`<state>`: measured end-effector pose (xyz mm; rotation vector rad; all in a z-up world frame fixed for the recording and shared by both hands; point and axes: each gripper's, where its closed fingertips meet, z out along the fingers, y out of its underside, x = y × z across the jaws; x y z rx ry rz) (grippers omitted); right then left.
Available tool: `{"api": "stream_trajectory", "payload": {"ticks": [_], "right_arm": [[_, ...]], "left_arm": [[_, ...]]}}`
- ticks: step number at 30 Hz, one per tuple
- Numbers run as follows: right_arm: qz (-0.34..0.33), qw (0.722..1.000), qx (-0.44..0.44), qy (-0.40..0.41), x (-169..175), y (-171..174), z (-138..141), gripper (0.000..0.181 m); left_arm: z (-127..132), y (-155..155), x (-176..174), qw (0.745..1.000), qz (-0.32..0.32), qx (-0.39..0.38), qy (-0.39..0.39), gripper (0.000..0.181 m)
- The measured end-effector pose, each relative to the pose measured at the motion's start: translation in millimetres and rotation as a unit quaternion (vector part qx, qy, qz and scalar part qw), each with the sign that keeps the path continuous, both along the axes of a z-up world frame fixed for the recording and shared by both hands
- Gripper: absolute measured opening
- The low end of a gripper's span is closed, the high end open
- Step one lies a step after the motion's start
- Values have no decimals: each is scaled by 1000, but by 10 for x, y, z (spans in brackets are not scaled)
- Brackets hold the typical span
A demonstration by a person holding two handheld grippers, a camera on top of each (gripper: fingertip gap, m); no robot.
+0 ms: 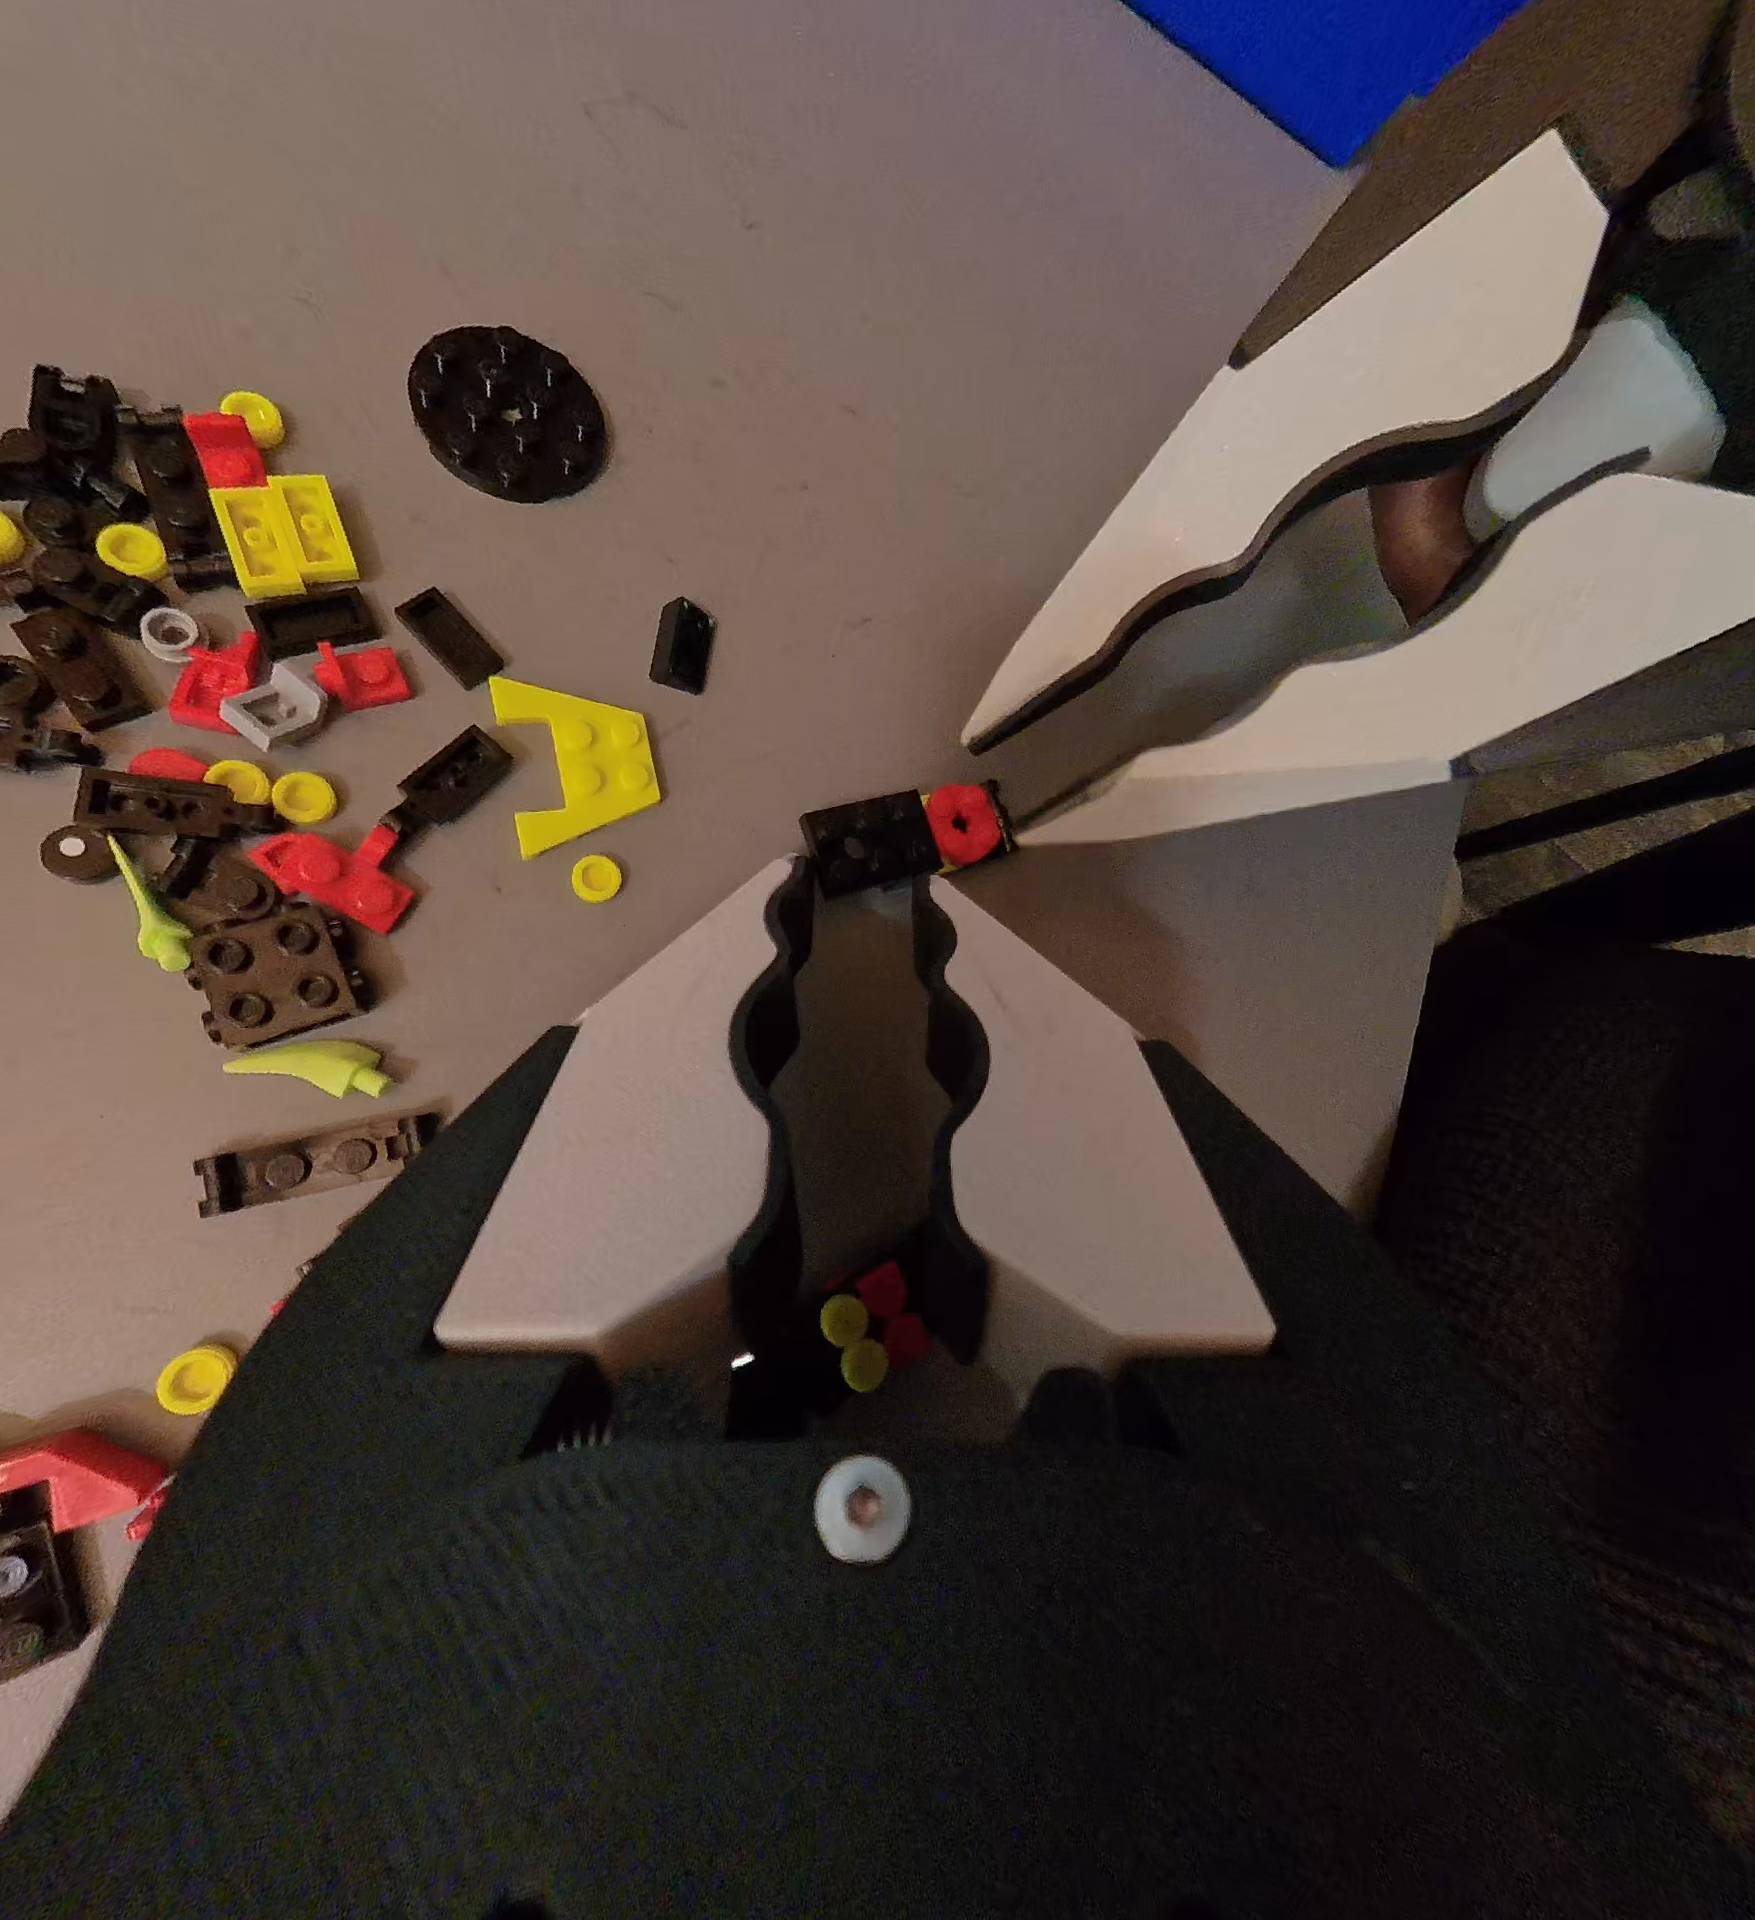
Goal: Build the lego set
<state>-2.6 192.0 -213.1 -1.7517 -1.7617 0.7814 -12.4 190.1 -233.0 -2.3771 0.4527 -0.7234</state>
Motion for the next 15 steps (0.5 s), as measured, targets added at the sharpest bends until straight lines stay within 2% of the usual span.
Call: {"api": "stream_trajectory", "payload": {"ticks": [8, 15], "right_arm": [[-9, 1000, -9, -13, -25, -19, -56, 0], [-10, 1000, -17, -24, -19, -22, -112, 0]], "left_arm": [[-2, 1, 1, 1000, 1, -1, -1, 18], [-4, -4, 4, 1000, 0, -2, -2, 17]]}}
